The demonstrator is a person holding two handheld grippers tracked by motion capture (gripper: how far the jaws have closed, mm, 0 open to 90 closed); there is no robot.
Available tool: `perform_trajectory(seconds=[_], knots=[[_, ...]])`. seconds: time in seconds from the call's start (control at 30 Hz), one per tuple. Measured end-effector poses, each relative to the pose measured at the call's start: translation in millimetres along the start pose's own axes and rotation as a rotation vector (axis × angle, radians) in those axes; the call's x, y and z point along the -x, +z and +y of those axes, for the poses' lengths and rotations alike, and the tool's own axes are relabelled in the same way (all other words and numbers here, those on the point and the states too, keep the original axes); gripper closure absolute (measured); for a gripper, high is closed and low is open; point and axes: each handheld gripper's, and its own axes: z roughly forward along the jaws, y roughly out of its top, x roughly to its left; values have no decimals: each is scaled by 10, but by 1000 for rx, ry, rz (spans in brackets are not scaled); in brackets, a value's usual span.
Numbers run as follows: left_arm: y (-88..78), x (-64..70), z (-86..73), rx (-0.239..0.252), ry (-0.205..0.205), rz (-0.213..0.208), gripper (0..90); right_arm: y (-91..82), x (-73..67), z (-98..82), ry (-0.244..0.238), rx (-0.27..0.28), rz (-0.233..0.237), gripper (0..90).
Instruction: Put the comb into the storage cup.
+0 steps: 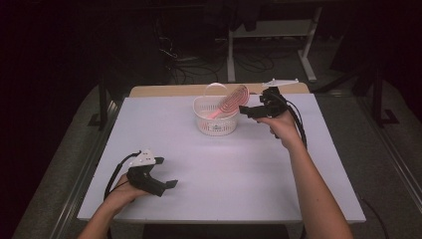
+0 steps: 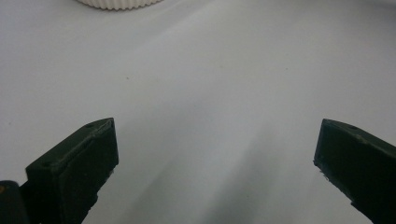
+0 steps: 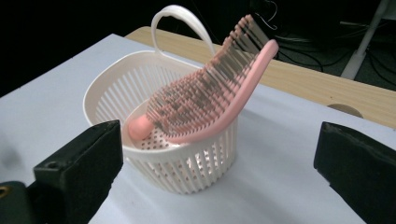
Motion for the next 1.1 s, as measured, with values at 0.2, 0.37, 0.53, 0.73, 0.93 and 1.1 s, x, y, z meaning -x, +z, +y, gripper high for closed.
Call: perform_trajectory(seconds=[0.2, 0.37, 0.53, 0.73, 0.93, 1.1], knots=[[4, 3, 0, -1, 2, -3, 0, -72, -25, -95, -25, -13, 1, 9], [10, 10, 0, -1, 2, -6, 0, -140, -40, -185, -39, -19, -7, 9], [11, 11, 2, -2, 4, -5, 0, -209, -74, -295, -54, -22, -11, 9], [5, 6, 3, -1, 0, -5, 0, -261, -127, -450, -71, -42, -9, 9], [1, 2, 2, 0, -7, -2, 0, -319, -187, -613, -82, -63, -7, 9], [-6, 0, 7, 2, -7, 1, 0, -381, -235, -723, -90, -62, 2, 9]])
